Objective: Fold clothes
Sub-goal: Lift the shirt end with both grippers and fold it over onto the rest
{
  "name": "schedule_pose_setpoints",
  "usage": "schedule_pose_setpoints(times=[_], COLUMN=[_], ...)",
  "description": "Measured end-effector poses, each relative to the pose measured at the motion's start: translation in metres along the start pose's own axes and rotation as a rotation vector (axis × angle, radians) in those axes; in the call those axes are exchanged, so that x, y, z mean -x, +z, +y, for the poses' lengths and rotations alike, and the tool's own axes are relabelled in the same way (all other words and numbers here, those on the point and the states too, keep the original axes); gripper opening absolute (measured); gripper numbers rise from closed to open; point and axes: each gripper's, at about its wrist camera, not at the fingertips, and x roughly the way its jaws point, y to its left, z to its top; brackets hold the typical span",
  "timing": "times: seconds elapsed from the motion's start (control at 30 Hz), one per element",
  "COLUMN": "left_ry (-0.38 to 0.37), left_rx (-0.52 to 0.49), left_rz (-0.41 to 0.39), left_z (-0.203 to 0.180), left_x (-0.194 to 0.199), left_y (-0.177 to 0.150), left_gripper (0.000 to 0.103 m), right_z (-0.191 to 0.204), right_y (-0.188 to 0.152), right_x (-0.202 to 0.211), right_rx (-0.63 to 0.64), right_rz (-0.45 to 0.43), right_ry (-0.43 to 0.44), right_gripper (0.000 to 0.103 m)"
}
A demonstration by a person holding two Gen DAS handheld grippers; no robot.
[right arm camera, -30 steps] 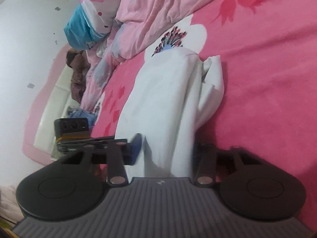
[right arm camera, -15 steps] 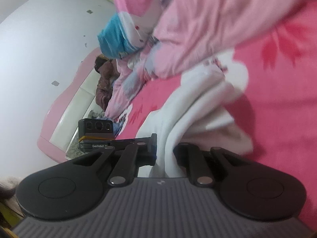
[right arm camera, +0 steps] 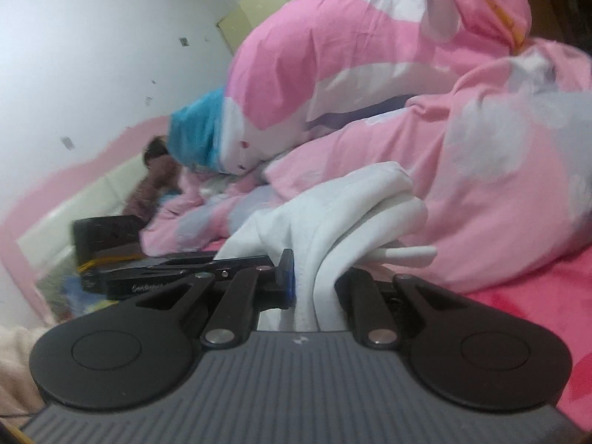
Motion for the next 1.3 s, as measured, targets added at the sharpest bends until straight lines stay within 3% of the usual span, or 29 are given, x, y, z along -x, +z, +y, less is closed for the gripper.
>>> schedule_pose_setpoints(times=[0.23,0.47,0.7,0.93,1.03,1.07,1.17,1.3], left_ry=[-0.017,-0.099,-0.199,-0.241,-0.264,-0.273,-0.308,-0.327], left_rx=[0.008,-0.041,-0.102,-0.164,-0.135,-0.113,0.0,0.158], left_rz=[0.017,0.019,0.148,0.333,0.361,0.363,0.355,0.338], left_z=[-0.006,-0.036,-0.076,-0.092,-0.086,-0.083,-0.066,-0.039], left_x=[0.001,0.043,0.084,0.091,0.093,0.094,0.099,0.11], left_y=[-0.029,-0.047,-0.089,-0.133,-0.134,-0.133,-0.126,-0.12], left_gripper=[0.01,0.01,0.01,0.012,0.027,0.037,0.053,0.058], right_z=[-0.003,0.032,0.087,0.113,0.116,0.116,0.114,0.106], right_y=[-0.027,-0.062,-0.126,-0.202,-0.217,-0.219,-0.223,-0.223], right_x=[-0.006,0.036,0.079,0.09,0.095,0.098,0.108,0.12], right_rx=[0.012,0.026,0.06,0.055,0.018,0.0,-0.086,-0.211], right_rz=[0.034,0.04,0.122,0.228,0.211,0.194,0.138,0.077], right_ry=[-0.035,-0.007,-0.003,-0.078,-0.095,-0.096,-0.085,-0.06], right_gripper=[0.009,0.009,0.009,0.012,0.014,0.015,0.022,0.042])
